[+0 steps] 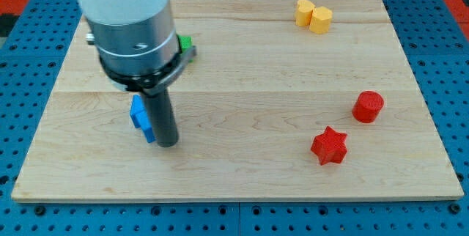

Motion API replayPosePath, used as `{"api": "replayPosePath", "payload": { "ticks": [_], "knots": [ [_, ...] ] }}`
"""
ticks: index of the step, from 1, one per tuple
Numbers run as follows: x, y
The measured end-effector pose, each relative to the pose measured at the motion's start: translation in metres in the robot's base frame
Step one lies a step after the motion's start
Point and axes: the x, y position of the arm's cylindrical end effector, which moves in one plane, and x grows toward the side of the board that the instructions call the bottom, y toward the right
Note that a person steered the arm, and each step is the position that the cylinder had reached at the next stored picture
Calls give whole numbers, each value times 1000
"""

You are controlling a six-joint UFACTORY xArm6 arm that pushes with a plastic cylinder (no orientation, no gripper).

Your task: Slide red star slightly left and down

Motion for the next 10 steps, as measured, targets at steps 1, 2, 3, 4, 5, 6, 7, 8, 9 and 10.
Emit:
{"api": "replayPosePath", "payload": {
  "ticks": [1,2,3,4,5,6,7,8,9,10],
  "knots": [
    [-11,36],
    [-52,112],
    [-85,190],
    [-105,261],
    [-102,307],
    [-92,350],
    [-49,326],
    [-45,287],
    [-47,280],
    [-70,283]
  ]
}}
